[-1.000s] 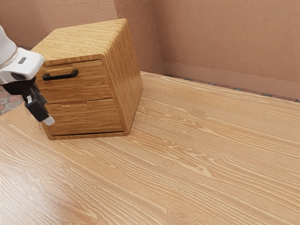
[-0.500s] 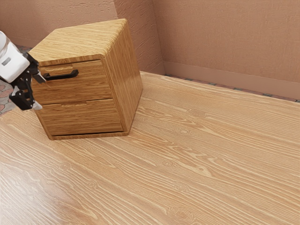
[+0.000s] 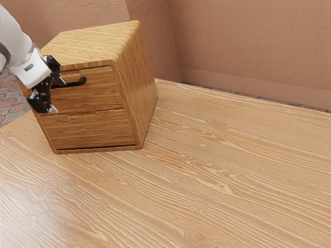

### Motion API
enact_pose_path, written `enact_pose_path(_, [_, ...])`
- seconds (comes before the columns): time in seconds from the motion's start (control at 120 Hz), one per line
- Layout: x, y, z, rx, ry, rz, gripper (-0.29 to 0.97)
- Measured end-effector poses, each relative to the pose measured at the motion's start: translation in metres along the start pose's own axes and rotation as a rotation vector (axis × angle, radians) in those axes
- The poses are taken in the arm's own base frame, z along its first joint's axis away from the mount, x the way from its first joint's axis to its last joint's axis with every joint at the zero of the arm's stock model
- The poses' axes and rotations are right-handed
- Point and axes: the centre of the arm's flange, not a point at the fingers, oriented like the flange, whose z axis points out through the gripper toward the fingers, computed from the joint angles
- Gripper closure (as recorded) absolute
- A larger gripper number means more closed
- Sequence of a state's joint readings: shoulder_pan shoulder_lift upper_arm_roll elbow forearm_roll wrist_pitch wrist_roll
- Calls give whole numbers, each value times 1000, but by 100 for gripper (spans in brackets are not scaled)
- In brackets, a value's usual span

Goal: Pull the drawer handle with one arm to open the drawer

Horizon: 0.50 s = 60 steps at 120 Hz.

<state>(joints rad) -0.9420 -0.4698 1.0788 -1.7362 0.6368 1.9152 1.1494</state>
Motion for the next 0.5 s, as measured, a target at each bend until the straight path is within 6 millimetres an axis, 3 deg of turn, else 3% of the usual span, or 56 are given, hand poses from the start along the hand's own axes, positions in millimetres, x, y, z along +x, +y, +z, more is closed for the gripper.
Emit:
enact_pose_path(0.225, [-5, -17, 10, 10, 3, 4, 0])
enact_pose_path(0.5, [-6, -21, 25, 9, 12, 13, 0])
